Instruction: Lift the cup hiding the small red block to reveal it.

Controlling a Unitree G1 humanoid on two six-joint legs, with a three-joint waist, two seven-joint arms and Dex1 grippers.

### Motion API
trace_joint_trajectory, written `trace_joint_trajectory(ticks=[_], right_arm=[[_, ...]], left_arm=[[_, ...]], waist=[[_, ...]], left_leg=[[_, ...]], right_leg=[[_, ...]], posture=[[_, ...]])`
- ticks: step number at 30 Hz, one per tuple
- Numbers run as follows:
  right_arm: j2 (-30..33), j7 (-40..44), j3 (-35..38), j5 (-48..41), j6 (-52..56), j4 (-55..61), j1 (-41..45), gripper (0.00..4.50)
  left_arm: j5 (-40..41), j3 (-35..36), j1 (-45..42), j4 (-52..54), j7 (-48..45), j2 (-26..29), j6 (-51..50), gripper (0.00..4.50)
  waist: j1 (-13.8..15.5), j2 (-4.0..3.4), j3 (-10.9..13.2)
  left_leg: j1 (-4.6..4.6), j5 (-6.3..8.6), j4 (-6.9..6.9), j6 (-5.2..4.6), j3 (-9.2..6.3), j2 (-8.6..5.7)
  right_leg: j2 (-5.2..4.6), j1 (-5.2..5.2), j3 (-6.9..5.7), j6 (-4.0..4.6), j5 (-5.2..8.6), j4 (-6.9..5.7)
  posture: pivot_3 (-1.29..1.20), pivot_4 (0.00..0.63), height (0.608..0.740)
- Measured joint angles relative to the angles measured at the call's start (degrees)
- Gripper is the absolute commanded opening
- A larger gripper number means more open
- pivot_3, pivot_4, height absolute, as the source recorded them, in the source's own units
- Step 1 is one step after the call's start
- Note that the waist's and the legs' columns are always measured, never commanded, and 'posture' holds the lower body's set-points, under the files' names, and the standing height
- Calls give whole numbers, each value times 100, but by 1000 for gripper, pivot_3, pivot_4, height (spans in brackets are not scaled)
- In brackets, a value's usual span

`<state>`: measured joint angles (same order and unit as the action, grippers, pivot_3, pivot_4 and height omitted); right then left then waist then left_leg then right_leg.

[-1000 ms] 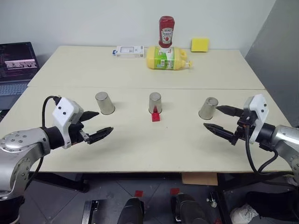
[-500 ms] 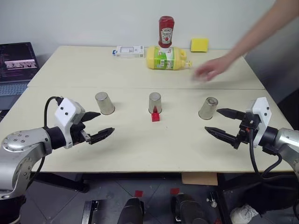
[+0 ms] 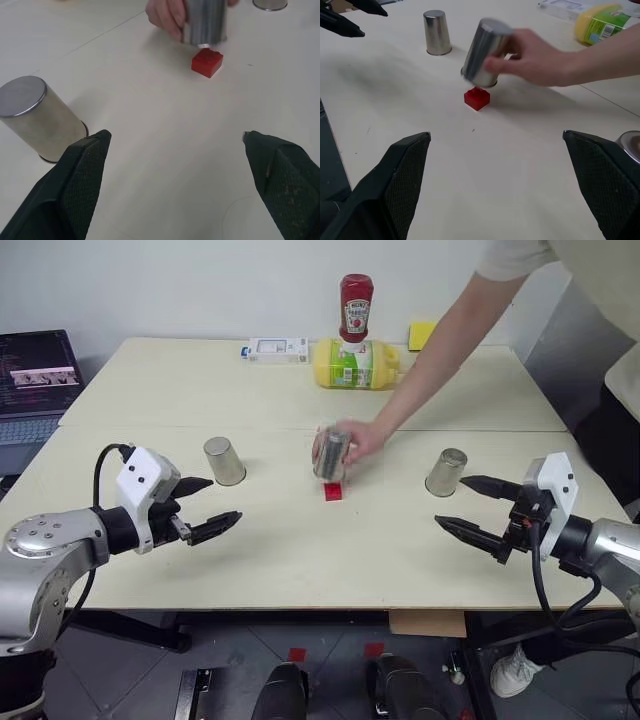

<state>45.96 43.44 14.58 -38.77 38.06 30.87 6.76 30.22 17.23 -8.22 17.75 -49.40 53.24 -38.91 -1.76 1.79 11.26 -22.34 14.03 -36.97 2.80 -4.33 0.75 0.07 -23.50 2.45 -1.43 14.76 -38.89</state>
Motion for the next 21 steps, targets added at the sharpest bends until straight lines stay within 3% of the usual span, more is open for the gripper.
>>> trace_joint_trajectory(ticks=[21], right_arm=[[-33, 82, -32, 156, -241, -144, -48, 4500]], left_arm=[[-66, -111, 11, -47, -20, 0, 84, 4492]], waist=[[-1, 0, 0]], left_leg=[[1, 0, -1, 0, 0, 0]], right_leg=[[0, 0, 2, -1, 0, 0]], posture=[[0, 150, 740]])
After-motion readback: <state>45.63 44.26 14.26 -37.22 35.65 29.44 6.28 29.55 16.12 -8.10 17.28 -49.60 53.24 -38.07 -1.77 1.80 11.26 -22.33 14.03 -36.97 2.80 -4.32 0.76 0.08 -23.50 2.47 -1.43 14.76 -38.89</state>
